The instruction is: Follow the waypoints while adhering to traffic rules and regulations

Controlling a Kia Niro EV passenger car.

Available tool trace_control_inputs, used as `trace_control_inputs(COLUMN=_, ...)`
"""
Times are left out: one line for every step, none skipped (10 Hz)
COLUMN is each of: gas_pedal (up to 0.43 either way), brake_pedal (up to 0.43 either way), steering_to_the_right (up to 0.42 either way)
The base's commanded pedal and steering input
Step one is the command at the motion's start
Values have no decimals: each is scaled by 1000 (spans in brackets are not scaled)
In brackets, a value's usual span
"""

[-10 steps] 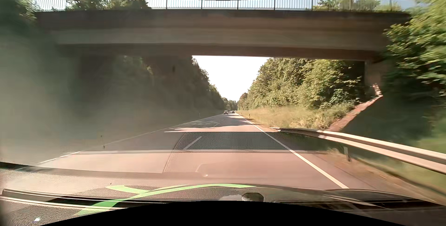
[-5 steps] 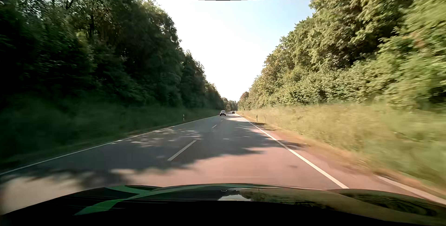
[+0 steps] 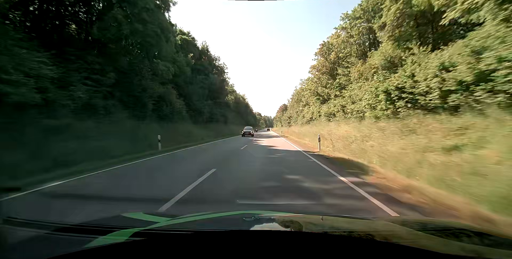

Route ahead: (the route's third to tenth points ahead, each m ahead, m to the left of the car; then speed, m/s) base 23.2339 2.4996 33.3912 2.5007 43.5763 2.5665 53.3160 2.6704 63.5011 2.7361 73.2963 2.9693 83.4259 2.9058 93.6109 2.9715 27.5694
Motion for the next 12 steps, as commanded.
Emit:
trace_control_inputs(gas_pedal=220, brake_pedal=0, steering_to_the_right=-2)
trace_control_inputs(gas_pedal=228, brake_pedal=0, steering_to_the_right=-2)
trace_control_inputs(gas_pedal=228, brake_pedal=0, steering_to_the_right=-1)
trace_control_inputs(gas_pedal=240, brake_pedal=0, steering_to_the_right=-2)
trace_control_inputs(gas_pedal=240, brake_pedal=0, steering_to_the_right=-2)
trace_control_inputs(gas_pedal=248, brake_pedal=0, steering_to_the_right=-1)
trace_control_inputs(gas_pedal=248, brake_pedal=0, steering_to_the_right=-1)
trace_control_inputs(gas_pedal=248, brake_pedal=0, steering_to_the_right=-1)
trace_control_inputs(gas_pedal=248, brake_pedal=0, steering_to_the_right=-1)
trace_control_inputs(gas_pedal=248, brake_pedal=0, steering_to_the_right=-1)
trace_control_inputs(gas_pedal=240, brake_pedal=0, steering_to_the_right=-1)
trace_control_inputs(gas_pedal=228, brake_pedal=0, steering_to_the_right=-1)
